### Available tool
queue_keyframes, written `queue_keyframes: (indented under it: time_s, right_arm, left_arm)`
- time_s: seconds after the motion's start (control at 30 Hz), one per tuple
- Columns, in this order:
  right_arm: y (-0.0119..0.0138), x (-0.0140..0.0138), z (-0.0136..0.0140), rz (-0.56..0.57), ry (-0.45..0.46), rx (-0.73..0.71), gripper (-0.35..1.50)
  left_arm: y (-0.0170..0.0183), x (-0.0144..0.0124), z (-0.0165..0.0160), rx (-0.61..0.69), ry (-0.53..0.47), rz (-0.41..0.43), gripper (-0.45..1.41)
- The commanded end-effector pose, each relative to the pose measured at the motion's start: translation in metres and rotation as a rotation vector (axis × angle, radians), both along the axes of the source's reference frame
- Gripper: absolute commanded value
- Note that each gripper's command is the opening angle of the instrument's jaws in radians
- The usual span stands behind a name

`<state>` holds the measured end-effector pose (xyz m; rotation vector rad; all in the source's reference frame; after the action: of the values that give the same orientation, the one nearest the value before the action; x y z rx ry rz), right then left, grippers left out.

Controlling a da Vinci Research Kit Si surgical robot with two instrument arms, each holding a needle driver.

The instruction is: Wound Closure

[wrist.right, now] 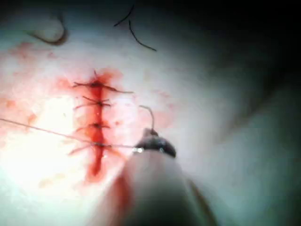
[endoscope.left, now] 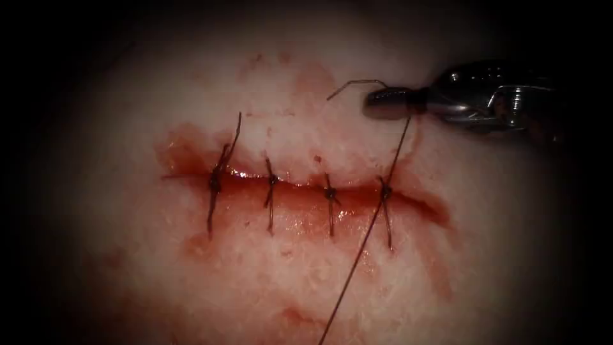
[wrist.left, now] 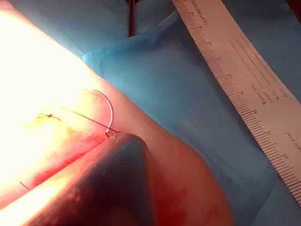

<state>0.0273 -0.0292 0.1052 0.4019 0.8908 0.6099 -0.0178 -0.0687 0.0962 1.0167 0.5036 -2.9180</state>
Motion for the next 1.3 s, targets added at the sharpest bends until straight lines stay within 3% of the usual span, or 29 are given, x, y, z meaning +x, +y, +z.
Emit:
queue_keyframes:
  time_s: [0.03,0.83,1.0,1.03,1.07,1.1,1.13,1.3]
  right_arm:
    - [0.0000,0.0007,0.0003,-0.003,0.002,-0.007,-0.35]
    - [0.0008,0.0004,0.0009,0.017,0.000,-0.022,-0.35]
    - [-0.0009,0.0010,-0.0002,0.036,0.055,0.006,-0.35]
    - [-0.0013,0.0011,-0.0006,0.024,0.064,0.014,-0.13]
    - [-0.0013,0.0011,-0.0006,0.024,0.064,0.014,-0.13]
    - [-0.0020,0.0010,-0.0014,0.022,0.066,0.015,0.84]
    - [-0.0022,0.0009,-0.0018,0.023,0.065,0.014,1.08]
    - [-0.0030,-0.0002,-0.0035,0.037,0.095,0.018,1.30]
  left_arm:
    - [-0.0009,-0.0004,0.0003,0.009,0.001,0.001,-0.45]
    - [-0.0024,0.0005,-0.0001,0.019,-0.015,-0.007,-0.45]
    - [-0.0012,-0.0003,-0.0002,0.003,-0.034,-0.031,-0.45]
    - [-0.0007,-0.0004,-0.0002,-0.002,-0.036,-0.037,-0.45]
    - [-0.0007,-0.0004,-0.0002,-0.002,-0.036,-0.037,-0.45]
    - [0.0003,-0.0005,-0.0003,-0.011,-0.041,-0.051,-0.45]
    - [0.0012,-0.0005,-0.0004,-0.018,-0.044,-0.063,-0.45]
    - [0.0050,0.0002,-0.0010,-0.042,-0.040,-0.115,-0.45]
